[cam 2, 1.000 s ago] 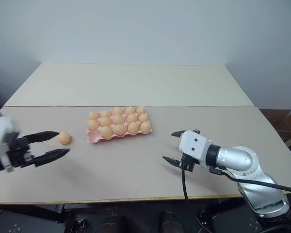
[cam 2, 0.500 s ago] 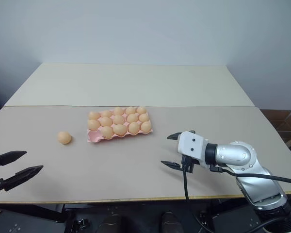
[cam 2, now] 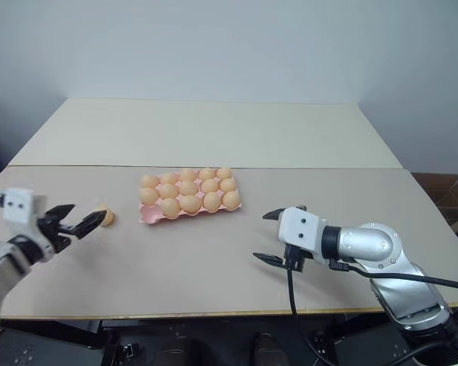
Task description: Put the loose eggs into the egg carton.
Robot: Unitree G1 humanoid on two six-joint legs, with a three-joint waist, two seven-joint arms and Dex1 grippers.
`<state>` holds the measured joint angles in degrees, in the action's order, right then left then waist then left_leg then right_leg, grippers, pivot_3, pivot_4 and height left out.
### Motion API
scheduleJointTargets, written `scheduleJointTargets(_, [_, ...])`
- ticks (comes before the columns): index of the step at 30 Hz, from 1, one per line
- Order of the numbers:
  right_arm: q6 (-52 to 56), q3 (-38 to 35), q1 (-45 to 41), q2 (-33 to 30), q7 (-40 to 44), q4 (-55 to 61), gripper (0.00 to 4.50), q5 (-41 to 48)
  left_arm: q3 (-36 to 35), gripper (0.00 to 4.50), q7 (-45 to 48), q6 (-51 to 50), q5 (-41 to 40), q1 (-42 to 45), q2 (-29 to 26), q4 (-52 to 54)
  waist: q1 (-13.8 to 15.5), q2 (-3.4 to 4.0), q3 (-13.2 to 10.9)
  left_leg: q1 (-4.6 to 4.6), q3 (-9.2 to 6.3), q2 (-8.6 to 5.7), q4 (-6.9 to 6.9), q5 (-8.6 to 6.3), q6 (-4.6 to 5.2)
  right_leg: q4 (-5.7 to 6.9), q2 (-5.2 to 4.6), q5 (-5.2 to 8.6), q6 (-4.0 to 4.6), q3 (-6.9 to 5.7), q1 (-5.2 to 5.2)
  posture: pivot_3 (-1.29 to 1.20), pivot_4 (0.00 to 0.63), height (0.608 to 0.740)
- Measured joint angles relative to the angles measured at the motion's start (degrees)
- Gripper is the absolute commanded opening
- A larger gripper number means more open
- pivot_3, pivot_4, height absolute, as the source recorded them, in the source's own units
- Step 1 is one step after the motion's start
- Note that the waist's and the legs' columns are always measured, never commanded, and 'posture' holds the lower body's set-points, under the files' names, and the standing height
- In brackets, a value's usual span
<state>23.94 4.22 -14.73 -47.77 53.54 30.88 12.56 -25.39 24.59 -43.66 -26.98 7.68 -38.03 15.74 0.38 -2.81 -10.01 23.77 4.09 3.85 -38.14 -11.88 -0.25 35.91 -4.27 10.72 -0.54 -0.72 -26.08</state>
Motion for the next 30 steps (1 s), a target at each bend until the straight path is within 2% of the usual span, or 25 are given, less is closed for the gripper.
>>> scheduleJointTargets(5, [0.6, -0.8, 2.2, -0.8, -1.2, 1.5, 4.50, -0.1, 3.1, 4.46, -5.4, 2.9, 4.6, 6.9, 3.3, -7.9, 0.2, -0.01, 0.0, -0.04, -0.04, 0.01, 0.00, 0.01, 0.00, 0.08, 0.02, 0.00, 0.00, -0.02, 0.02, 0.00, 0.150, 0.740])
scheduleJointTargets(19, [2.4, -2.8, 5.1, -2.1, -3.8, 4.0, 4.50, -0.3, 8.2, 4.46, -4.5, 6.4, 7.8, 10.6, 6.0, -20.9, 0.3, -0.02, 0.0, -0.01, -0.03, -0.02, -0.01, 0.01, 0.00, 0.04, -0.02, -0.02, -0.05, -0.03, 0.03, 0.00, 0.150, 0.740])
scheduleJointTargets(23, [2.4, -2.8, 5.1, -2.2, -4.0, 4.0, 4.50, -0.6, 8.3, 3.56, -3.5, 8.9, 7.9, 11.0, 6.5, -22.3, 0.2, -0.02, 0.0, -0.02, -0.02, -0.02, -0.01, 0.01, 0.00, 0.05, -0.02, -0.03, -0.05, -0.03, 0.03, 0.00, 0.150, 0.740])
scheduleJointTargets(27, [2.4, -2.8, 5.0, -2.2, -4.0, 4.0, 4.50, -0.7, 8.6, 2.27, -2.9, 10.2, 8.2, 11.0, 6.5, -23.0, 0.2, -0.02, 0.0, -0.03, -0.03, -0.02, -0.01, 0.01, 0.00, 0.07, -0.02, -0.03, -0.06, -0.03, 0.03, 0.00, 0.150, 0.740])
scheduleJointTargets(30, [2.5, -2.7, 4.9, -2.2, -4.0, 4.0, 4.50, -0.7, 8.7, 2.08, -2.8, 10.2, 8.7, 10.8, 6.4, -22.7, 0.2, -0.02, 0.0, -0.02, -0.03, -0.03, -0.01, 0.01, 0.00, 0.06, -0.02, -0.03, -0.06, -0.02, 0.03, 0.00, 0.150, 0.740])
